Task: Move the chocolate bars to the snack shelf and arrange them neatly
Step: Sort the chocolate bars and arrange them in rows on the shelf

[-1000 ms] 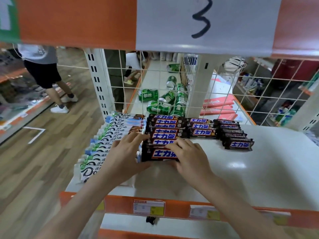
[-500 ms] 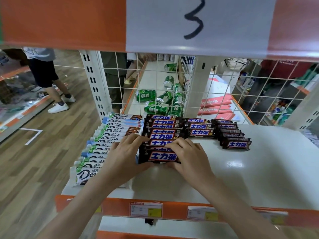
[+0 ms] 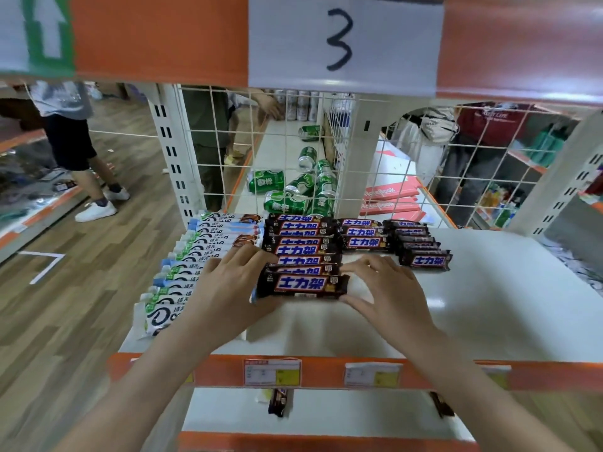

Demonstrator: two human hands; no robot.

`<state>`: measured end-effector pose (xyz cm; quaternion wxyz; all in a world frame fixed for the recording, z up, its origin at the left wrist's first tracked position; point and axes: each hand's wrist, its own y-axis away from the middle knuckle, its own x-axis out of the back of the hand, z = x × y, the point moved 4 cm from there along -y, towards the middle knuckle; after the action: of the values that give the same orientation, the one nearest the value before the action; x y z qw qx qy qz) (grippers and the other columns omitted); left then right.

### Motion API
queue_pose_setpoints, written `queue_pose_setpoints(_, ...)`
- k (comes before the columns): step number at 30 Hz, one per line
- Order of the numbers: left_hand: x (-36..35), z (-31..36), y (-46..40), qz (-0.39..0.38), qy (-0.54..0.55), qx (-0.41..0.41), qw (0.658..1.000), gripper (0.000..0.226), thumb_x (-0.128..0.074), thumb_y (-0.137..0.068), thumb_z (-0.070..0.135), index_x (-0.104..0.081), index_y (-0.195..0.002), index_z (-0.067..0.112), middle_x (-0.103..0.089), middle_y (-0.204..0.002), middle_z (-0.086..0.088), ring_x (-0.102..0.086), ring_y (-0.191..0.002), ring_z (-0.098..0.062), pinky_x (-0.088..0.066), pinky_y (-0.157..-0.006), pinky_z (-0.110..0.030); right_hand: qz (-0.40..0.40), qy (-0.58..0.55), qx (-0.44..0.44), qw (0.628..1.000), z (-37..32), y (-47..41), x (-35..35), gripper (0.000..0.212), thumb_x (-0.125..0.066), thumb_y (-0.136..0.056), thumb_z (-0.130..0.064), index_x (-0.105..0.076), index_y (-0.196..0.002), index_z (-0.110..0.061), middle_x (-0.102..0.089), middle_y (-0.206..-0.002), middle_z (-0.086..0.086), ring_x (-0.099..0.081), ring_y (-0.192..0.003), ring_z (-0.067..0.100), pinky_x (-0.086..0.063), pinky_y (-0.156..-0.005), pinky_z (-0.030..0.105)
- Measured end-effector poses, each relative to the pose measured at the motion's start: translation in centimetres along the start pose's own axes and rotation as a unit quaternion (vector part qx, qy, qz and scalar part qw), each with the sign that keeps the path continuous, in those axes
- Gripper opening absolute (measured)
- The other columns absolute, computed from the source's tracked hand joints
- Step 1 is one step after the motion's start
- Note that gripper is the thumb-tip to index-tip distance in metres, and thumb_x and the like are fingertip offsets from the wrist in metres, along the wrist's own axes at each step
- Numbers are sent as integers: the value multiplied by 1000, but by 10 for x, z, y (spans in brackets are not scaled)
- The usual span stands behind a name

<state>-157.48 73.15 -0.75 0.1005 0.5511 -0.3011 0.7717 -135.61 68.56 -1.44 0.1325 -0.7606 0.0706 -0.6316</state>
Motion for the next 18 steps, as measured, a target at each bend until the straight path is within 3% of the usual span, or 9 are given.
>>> queue_pose_setpoints(3, 7, 5, 14, 5, -4, -1, 1000, 57, -70, -73, 49, -52, -122, 26, -53, -123, 6, -48, -115, -20, -36, -84, -38, 2, 10, -16, 1000, 4, 11, 8, 44, -65, -83, -42, -54, -123, -31, -53, -117, -9, -48, -114, 15, -39, -90, 34)
queue_pose_setpoints(10, 11, 25, 51, -19, -15, 10, 1000, 60, -62, -76, 55, -43, -128, 32, -45, -128, 11, -42, -121, -14, -33, -93, -36, 13, 24, -31, 999, -5, 50, 20, 41, -63, -84, -40, -55, -123, -29, -54, -117, -6, -52, -109, 18, -40, -82, 34)
queue_pose_setpoints(14, 10, 45, 74, -30, -6, 25, 999, 59, -59, -79, 55, -40, -129, 32, -42, -131, 11, -38, -121, -15, -30, -95, -34, -10, 15, -31, 999, -10, 79, 25, 40, -56, -89, -41, -49, -127, -35, -49, -125, -10, -47, -114, 15, -37, -87, 32)
queue_pose_setpoints(18, 10, 72, 101, -39, 7, 14, 999, 53, -56, -81, 55, -40, -127, 35, -41, -131, 13, -37, -123, -12, -30, -94, -33, 10, -13, -32, 999, -14, 114, 36, 39, -63, -84, -31, -56, -122, -31, -54, -120, -7, -51, -112, 19, -37, -85, 34)
